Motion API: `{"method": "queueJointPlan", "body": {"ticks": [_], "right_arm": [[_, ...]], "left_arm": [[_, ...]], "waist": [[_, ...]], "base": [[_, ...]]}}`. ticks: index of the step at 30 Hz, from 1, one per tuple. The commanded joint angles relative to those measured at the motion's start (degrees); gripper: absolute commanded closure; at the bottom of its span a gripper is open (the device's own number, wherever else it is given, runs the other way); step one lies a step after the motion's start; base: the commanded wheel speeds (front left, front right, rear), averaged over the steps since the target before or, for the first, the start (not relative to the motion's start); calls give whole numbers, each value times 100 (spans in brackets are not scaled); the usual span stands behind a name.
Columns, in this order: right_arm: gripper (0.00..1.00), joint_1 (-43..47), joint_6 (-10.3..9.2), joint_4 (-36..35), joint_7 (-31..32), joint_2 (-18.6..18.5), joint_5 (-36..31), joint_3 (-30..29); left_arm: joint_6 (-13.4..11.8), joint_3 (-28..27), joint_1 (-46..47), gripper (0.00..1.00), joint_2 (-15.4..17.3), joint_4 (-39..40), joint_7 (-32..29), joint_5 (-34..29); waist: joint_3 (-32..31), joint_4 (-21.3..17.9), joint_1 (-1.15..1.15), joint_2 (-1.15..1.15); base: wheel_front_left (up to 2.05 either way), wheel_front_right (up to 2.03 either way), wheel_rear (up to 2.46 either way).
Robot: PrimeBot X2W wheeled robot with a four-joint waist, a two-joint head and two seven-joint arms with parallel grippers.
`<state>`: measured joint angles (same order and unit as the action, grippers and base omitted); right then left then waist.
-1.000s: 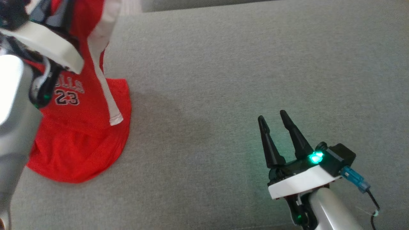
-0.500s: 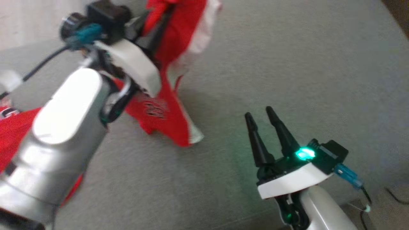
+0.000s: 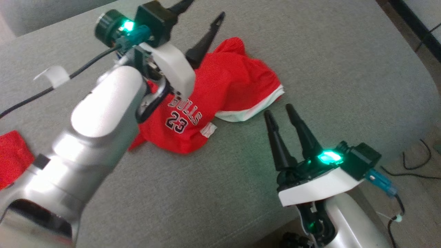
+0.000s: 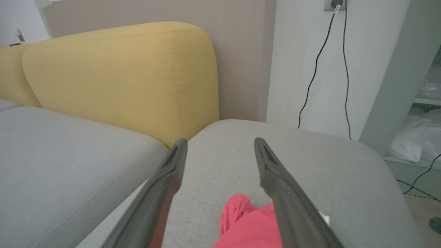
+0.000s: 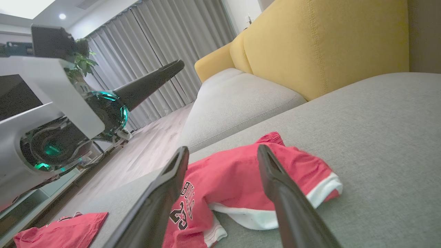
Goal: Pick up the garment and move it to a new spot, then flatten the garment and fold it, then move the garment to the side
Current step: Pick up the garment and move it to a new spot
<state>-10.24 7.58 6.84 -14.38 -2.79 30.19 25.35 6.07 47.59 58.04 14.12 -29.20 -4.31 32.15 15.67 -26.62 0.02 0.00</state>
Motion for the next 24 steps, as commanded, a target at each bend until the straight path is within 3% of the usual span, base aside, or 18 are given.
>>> {"method": "queueJointPlan", "body": {"ticks": [1, 7, 12, 18, 24], "right_arm": [[0, -117, -9, -202, -62, -9, 13, 27], [0, -55, -9, -80, -62, -9, -114, -350], [0, 37, -9, 110, -62, -9, -307, -787], [0, 139, -9, 291, -62, -9, -468, -1173], [0, 327, -9, 402, -62, -9, -620, -1615]], "left_arm": [[-4, -292, 371, 0, 224, 93, 143, -90], [-66, -387, 198, 0, 596, 7, 718, -222], [-287, -410, -382, 0, 950, 269, 1153, -307], [-729, -524, -1381, 0, 1255, 747, 1485, -182], [-1507, -809, -2825, 0, 1285, 1279, 1841, 48]], "waist": [[-9, 123, -2, 0], [-139, 659, -2, 0], [-347, 1179, -2, 0], [-516, 1561, -2, 0], [-617, 1931, -2, 0]], "base": [[0, 0, 0], [0, 0, 0], [0, 0, 0], [0, 0, 0], [0, 0, 0]]}}
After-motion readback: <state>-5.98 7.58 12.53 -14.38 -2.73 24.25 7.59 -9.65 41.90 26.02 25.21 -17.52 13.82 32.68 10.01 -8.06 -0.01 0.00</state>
